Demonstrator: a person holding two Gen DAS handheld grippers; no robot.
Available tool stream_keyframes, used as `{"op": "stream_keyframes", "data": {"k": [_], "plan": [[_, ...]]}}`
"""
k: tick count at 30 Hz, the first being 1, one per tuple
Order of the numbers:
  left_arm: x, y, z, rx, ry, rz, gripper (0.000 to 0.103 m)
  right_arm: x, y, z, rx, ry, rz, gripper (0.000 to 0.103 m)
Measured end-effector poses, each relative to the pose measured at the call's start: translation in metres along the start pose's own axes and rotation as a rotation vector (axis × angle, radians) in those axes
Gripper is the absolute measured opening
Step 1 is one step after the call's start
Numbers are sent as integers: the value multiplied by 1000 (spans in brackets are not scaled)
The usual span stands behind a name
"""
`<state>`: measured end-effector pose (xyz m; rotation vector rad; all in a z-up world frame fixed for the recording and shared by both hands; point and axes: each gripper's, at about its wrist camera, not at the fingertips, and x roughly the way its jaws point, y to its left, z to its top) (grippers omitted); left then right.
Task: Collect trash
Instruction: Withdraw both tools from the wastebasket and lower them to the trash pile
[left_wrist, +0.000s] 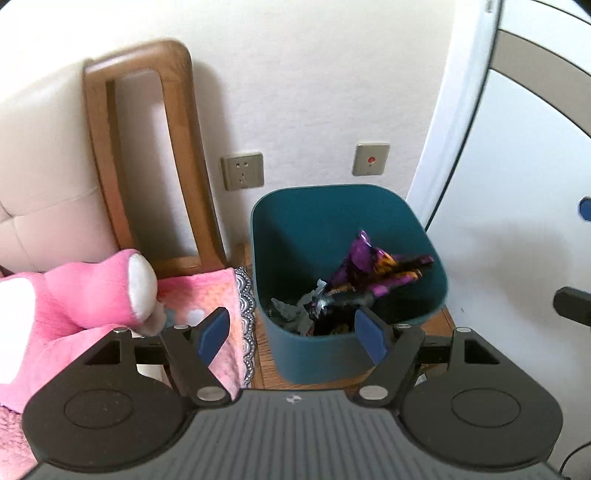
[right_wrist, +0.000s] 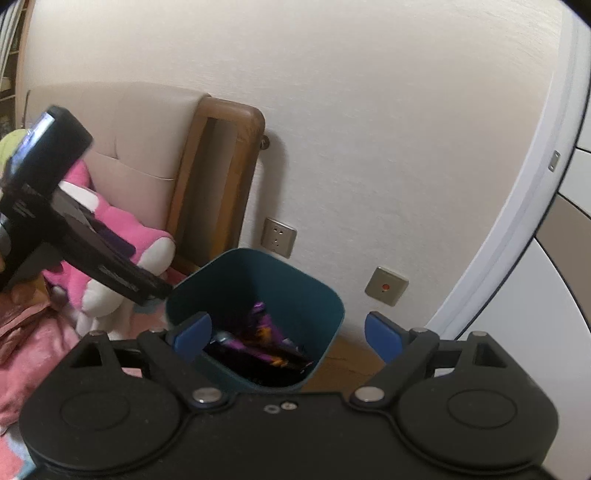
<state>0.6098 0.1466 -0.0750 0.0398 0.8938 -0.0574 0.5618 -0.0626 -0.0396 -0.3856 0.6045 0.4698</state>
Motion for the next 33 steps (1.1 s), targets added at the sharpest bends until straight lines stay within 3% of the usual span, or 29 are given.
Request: {"op": "stream_keyframes", "data": {"k": [6, 14, 16, 20, 22, 24, 33], "plan": [[-42, -27, -40, -30, -29, 4, 79, -30, -4, -42, 57, 17, 59, 91], [-63, -68, -115, -83, 14, 18, 79, -51, -8, -116, 176, 64, 118, 97], [-59, -76, -134, -105, 40, 7, 83, -50, -8, -135, 219, 86, 133, 98], [-43, -89, -170, -131, 89, -10, 84, -45, -4, -176, 283, 138, 155, 100], [-31, -95, -190, -138, 125, -14, 92, -42, 0, -195, 299, 163, 164, 100], [-16, -99, -209, -149, 153, -27, 92, -38, 5, -217, 314, 192, 169, 101], [92, -118, -293, -103, 315, -65, 92, 15, 35, -321, 338, 352, 178, 101]]}}
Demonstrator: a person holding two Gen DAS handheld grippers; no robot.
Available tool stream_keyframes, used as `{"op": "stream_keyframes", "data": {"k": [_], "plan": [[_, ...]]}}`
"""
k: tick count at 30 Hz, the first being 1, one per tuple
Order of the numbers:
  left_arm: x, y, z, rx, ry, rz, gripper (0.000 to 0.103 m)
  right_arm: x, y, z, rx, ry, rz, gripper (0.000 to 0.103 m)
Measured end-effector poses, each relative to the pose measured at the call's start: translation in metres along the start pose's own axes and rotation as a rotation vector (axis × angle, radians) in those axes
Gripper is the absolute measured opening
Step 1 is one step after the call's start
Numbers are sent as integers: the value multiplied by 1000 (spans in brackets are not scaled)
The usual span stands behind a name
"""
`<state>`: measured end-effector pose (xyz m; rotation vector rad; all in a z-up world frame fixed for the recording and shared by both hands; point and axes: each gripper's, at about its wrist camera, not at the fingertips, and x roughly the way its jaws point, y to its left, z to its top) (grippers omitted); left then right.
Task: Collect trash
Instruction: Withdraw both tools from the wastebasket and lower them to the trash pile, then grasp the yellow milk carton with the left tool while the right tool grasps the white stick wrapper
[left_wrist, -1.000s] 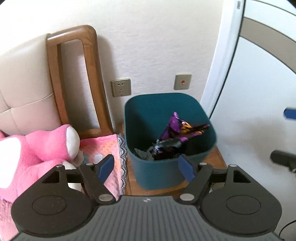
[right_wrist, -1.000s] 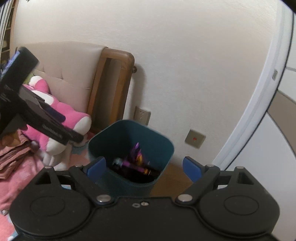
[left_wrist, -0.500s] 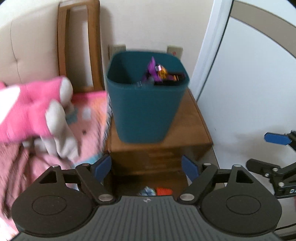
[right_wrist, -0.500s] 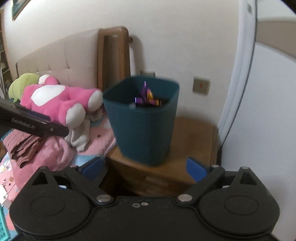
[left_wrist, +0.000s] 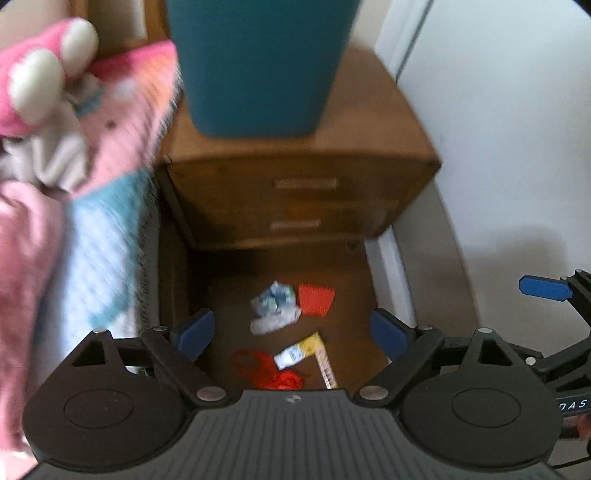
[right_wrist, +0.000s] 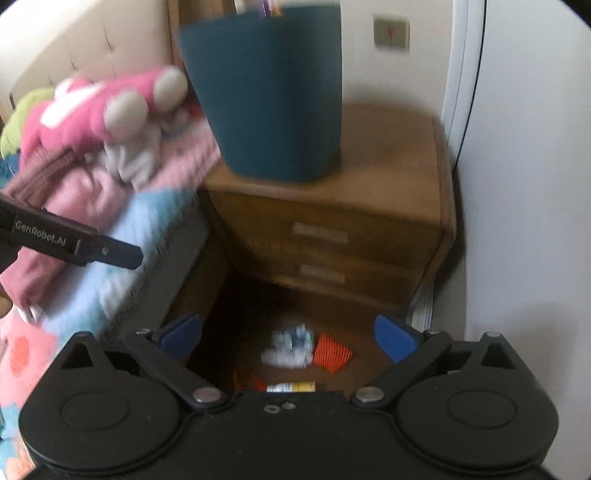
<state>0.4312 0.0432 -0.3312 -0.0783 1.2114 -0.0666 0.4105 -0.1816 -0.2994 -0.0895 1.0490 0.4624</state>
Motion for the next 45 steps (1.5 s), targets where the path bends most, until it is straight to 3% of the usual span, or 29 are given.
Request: {"op": "stream_keyframes", "data": {"k": [7, 15, 20, 28, 35, 43, 45], "plan": [[119, -9, -37, 114, 36, 53, 92, 94, -13, -68, 39, 115, -17, 101], [261, -16, -85, 209, 156, -3, 92, 204, -31, -150, 92, 215, -31, 100], [348, -24, -119, 315, 233, 5, 92, 276, -37, -208, 86, 304, -38, 96], [464, -36, -161, 424, 307, -14, 92, 380, -48, -285, 66, 405, -55, 81], [529, -44, -177, 462, 338, -16, 92, 449, -51, -316, 31, 438, -61, 70], [553, -52, -179, 490, 334, -15, 91, 474, -47, -328, 22, 429, -57, 46], [557, -53, -178, 499, 335, -16, 82, 477, -45, -329, 13, 431, -67, 43]]}}
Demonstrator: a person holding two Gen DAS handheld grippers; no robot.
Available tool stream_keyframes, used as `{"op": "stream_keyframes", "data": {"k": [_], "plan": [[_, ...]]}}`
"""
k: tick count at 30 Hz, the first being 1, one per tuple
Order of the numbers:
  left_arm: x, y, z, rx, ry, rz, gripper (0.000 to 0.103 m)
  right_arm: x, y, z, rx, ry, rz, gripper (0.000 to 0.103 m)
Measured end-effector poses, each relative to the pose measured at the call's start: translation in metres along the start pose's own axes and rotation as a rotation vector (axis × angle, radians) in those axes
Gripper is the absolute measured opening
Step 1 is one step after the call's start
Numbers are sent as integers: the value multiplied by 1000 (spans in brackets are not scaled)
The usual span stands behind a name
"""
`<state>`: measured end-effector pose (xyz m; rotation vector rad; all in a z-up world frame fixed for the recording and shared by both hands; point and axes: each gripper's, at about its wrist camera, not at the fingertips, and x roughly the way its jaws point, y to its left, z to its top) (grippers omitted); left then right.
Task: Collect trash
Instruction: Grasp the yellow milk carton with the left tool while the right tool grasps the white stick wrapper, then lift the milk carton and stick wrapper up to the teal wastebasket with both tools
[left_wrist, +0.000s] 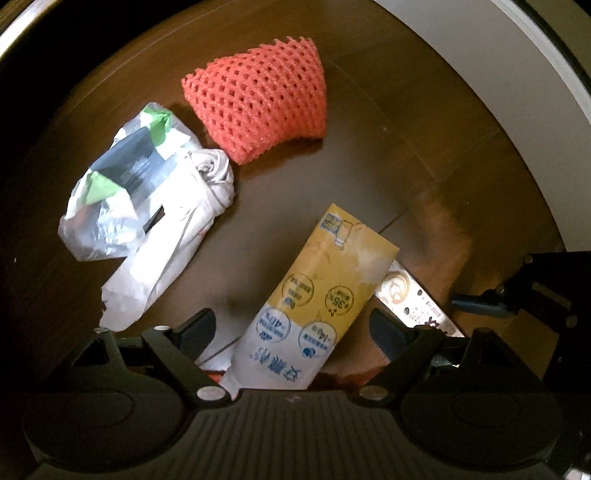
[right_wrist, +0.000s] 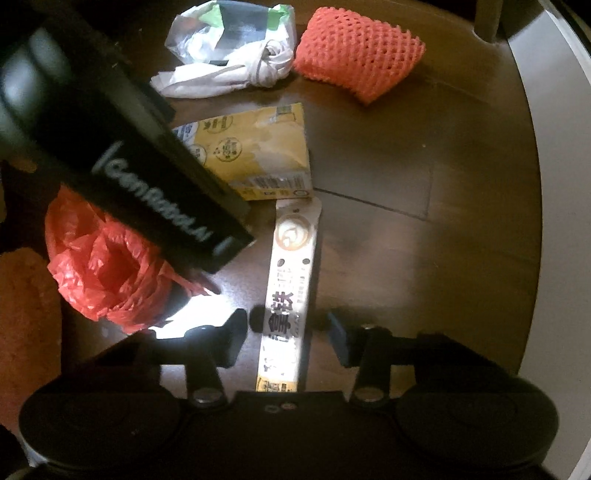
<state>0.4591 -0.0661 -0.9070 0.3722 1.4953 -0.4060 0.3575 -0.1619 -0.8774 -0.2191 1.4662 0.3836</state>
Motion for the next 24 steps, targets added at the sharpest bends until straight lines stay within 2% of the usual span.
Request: {"op": "stream_keyframes", "data": {"k": [3, 6, 7, 9, 13, 17, 21, 24], "plan": [[2, 0, 2, 2, 18, 1, 62, -2, 6, -1, -22, -21, -27, 38], [1, 1, 2, -8, 22, 9, 56, -3, 11, 0, -55, -18, -60, 24], [0, 1, 2, -14, 25, 7, 54, -3, 12, 1, -61, -13, -67, 23], [-1, 1, 2, -21, 36, 17, 51, -4, 11, 2, -53, -3, -61, 20], [-13, 4, -1, -51, 47, 22, 48, -11, -3, 14, 24, 0, -62, 19], [-42, 9, -1, -120, 49, 15, 47, -43, -15, 14, 88, -30, -60, 19], [-89, 18, 5, -210, 41, -6, 46, -90, -26, 17, 150, -51, -63, 19], [-139, 29, 6, -281, 29, -29, 45, -132, -34, 20, 190, -75, -59, 19]]}}
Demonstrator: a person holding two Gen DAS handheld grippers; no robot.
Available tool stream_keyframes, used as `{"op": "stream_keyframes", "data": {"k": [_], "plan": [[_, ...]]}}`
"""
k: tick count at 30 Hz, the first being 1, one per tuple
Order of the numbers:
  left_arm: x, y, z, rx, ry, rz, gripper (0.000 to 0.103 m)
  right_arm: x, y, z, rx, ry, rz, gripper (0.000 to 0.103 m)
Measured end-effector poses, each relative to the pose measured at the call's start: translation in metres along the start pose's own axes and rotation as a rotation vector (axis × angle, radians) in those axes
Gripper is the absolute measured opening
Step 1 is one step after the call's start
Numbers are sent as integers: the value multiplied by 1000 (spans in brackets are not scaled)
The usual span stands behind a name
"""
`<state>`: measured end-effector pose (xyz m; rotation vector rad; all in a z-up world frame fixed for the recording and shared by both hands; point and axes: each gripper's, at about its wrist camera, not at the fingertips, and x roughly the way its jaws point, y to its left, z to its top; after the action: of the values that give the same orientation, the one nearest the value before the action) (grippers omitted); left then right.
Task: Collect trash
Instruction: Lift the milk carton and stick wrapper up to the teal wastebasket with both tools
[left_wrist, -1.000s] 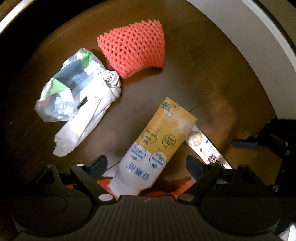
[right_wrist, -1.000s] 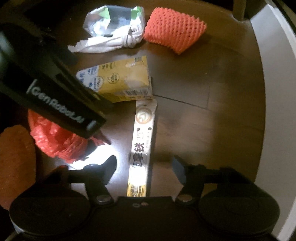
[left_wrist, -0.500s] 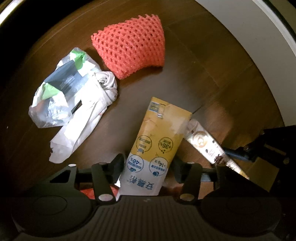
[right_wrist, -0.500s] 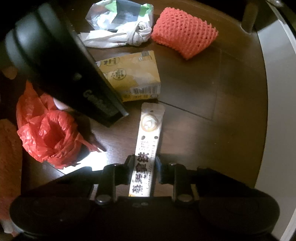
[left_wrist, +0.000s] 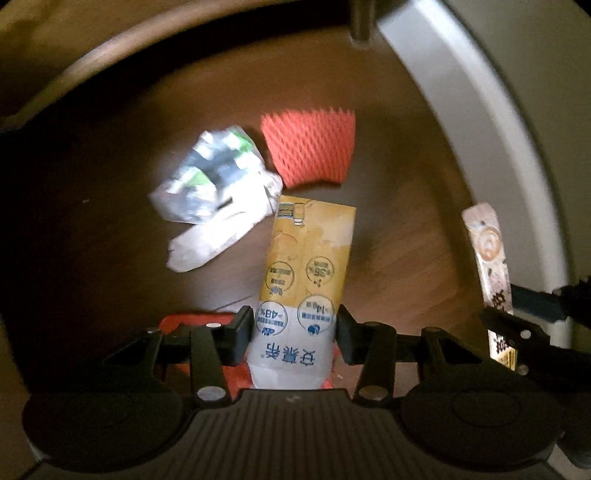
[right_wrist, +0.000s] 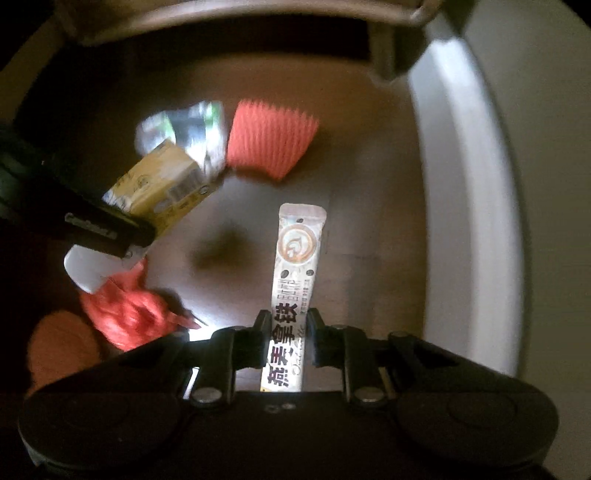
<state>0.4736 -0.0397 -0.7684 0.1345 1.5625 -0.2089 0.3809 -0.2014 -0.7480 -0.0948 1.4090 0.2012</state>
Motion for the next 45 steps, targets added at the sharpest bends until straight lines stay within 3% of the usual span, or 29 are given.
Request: {"op": "stream_keyframes", "data": {"k": [6, 17, 26, 37, 45], "plan": [[-119, 1, -7, -98, -40, -37, 44, -106, -1, 26, 40, -37, 6, 19], [-320, 18, -15, -122, -142, -60, 44, -293, 28, 75, 100, -126, 87, 19], [-468, 42, 0, -109, -259, -33, 44, -433, 50, 135, 29, -232, 135, 19], [-617, 101, 48, -165, -502, -61, 44, -557, 76, 231, -64, -430, 130, 19], [-691, 134, 101, -131, -656, 3, 44, -607, 88, 316, -99, -540, 95, 19]]}}
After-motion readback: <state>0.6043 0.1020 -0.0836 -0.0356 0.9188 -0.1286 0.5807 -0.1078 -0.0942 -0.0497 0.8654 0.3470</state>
